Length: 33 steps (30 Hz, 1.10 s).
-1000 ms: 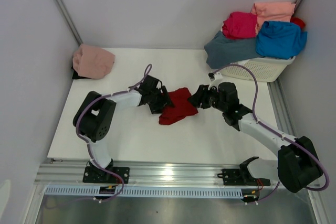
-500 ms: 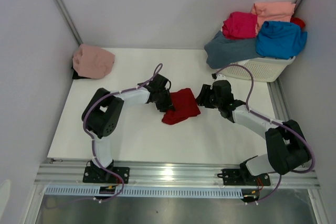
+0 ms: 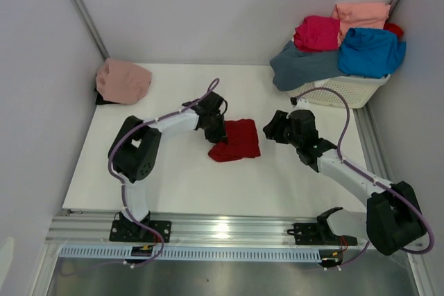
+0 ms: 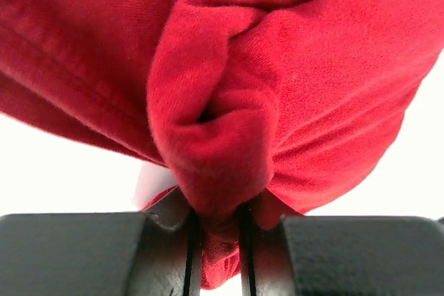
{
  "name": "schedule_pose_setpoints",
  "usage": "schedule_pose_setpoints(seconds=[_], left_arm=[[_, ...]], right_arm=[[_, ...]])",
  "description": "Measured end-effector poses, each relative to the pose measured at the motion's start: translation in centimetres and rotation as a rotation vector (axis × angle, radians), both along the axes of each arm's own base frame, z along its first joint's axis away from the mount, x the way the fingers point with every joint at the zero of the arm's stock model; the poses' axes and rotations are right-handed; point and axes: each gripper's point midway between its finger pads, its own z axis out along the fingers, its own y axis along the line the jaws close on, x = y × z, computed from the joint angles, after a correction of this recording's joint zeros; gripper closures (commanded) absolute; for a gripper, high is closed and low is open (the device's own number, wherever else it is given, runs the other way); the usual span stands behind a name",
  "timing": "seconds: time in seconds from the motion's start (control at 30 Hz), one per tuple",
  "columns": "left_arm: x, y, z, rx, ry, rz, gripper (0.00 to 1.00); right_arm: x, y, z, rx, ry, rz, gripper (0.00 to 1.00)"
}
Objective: Fold and stack the t-shirts
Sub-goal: Put the neatly folded tshirt into the corner of the board with the left arm
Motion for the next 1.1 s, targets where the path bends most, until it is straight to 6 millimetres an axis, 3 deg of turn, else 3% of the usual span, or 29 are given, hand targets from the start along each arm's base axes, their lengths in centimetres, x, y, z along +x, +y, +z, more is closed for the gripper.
schedule_pose_setpoints(seconds=[0.07,0.2,0.4,0.5,0.77,1.1], left_arm=[[1.1,0.5,1.3,0.044,-0.020,-0.021,1.00],[5.5,1.9,5.1,0.080,-0.126,-0.019,1.00],[13.4,6.6,11.4,0.160,-0.287,0.058,1.00],[16.1,9.1,13.2,0.219,-0.351,0.097,1.00],[19.3,15.9,14.5,0.298,-0.375,0.229,1.00],[23.5,27.2,18.1,0.415,-0.478,0.525,1.00]], right_arm=[[-0.2,-0.2,0.9,0.013,-0.028,-0.006,0.46],[-0.8,-0.7,2.4,0.035,-0.073,-0.019,0.46],[-1.6,-0.8,3.7,0.069,-0.105,-0.023,0.46],[-2.1,-0.5,3.9,0.080,-0.106,-0.012,0.46],[-3.6,1.1,4.4,0.095,-0.109,0.040,0.46],[-5.3,2.9,3.6,0.092,-0.075,0.100,0.46]])
